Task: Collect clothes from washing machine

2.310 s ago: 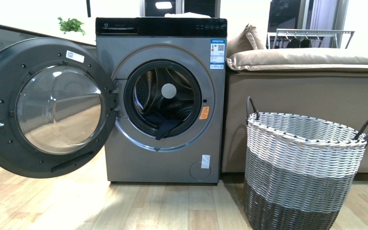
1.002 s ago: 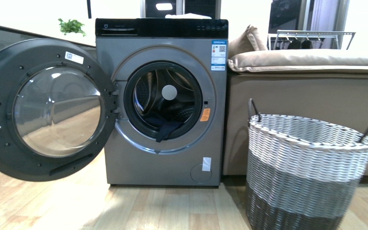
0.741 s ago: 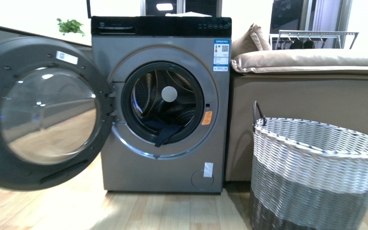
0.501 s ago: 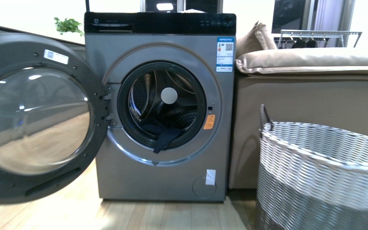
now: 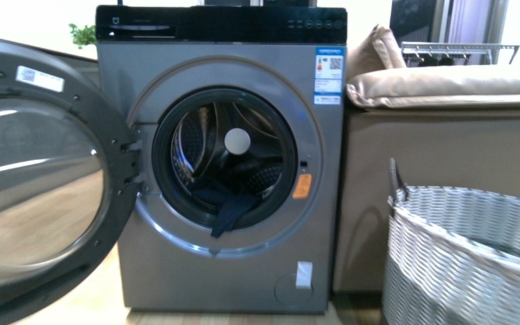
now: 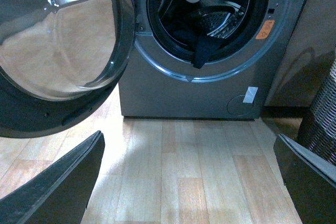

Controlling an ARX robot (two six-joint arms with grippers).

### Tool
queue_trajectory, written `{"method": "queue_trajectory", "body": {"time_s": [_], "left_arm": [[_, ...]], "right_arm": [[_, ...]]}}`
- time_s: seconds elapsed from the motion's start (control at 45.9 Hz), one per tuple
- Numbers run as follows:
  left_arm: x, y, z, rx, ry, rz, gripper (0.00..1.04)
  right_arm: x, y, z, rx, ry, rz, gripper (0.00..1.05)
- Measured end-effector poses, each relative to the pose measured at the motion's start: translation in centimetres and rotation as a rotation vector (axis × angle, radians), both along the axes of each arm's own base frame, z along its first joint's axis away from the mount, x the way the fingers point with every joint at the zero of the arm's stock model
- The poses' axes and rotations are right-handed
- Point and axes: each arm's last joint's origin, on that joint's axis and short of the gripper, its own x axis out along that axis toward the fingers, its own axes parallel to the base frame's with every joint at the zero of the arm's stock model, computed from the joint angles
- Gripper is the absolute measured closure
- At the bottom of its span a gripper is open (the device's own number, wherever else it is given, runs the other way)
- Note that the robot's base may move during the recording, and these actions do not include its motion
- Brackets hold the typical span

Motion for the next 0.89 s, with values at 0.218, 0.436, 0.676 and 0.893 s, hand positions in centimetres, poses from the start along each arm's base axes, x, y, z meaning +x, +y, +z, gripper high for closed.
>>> {"method": "queue_trajectory", "body": {"time_s": [0.218,0.436,0.676,0.893], "left_arm": [[0.00,0.01,0.00,0.000,0.000,0.002,0.06],[0.00,0.00,0.00,0.000,0.000,0.000,0.06],[0.00,0.00,0.00,0.000,0.000,0.001,0.06],[0.00,0.00,0.01,0.000,-0.001,0.000,0.06]], "right_arm": [[0.00,0.00,0.00,0.000,0.000,0.000,0.07],[0.00,0.00,0.00,0.000,0.000,0.000,0.07],[0.00,0.00,0.00,0.000,0.000,0.000,0.07],[0.00,0.00,0.00,0.000,0.000,0.000,0.07]]}}
